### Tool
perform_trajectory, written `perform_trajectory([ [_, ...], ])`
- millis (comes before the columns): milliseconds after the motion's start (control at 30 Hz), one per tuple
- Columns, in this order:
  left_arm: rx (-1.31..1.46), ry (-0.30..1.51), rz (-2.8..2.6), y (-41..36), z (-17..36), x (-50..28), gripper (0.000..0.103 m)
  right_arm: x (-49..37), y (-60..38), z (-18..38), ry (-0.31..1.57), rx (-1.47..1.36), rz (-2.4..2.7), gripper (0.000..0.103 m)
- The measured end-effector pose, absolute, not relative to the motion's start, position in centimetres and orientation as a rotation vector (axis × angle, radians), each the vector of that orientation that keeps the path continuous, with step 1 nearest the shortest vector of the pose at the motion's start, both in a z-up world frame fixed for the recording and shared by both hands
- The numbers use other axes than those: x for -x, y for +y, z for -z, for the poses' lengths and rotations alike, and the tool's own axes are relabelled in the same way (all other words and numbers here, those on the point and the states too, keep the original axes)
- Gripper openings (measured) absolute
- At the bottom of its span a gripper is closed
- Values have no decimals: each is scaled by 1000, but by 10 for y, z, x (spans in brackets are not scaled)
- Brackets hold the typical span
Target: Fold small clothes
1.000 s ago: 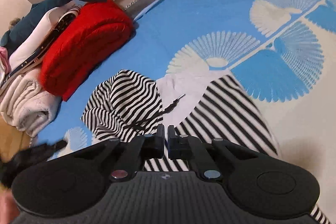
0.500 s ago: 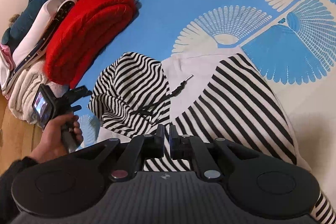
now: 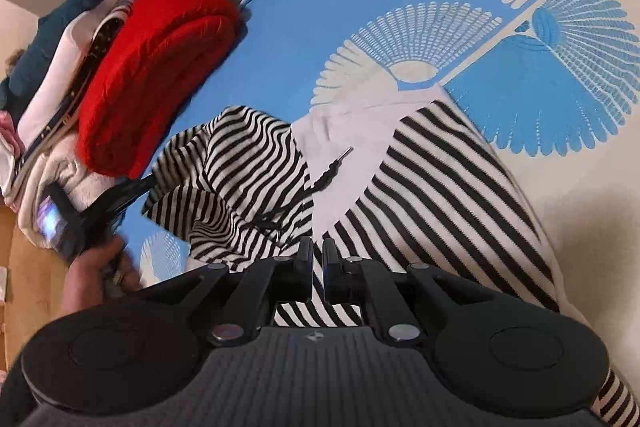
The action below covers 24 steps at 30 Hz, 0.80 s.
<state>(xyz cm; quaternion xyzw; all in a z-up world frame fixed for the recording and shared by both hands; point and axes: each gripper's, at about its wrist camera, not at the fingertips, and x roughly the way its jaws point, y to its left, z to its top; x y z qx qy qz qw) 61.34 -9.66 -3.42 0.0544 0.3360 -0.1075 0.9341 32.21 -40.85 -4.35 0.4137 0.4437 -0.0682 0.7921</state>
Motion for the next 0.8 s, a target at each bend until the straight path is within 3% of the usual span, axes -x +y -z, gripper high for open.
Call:
perform_trajectory([
  [200, -32, 618, 521, -115, -18, -432, 1, -308, -416, 34, 914, -908, 177, 6],
  [333, -31, 750, 714, -112, -4, -343, 4, -299, -414, 34, 911, -907, 189, 6],
  [400, -39, 798, 741, -104, 9, -323, 8, -294, -413, 36, 910, -905, 197, 6],
  [467, -16, 831, 665, -95, 19, -324, 20, -291, -413, 38, 913, -901, 206, 6],
  [633, 258, 969, 419, -56, 53, -372, 22, -293, -411, 53, 950, -891, 231, 6],
  [700, 360, 1048, 353, -41, 67, -398, 26, -296, -410, 59, 964, -883, 230, 15],
  [767, 459, 1101, 330, -38, 79, -410, 30, -301, -406, 64, 973, -867, 204, 43],
  [800, 512, 1121, 321, -37, 84, -416, 37, -305, -403, 66, 975, -865, 182, 48],
])
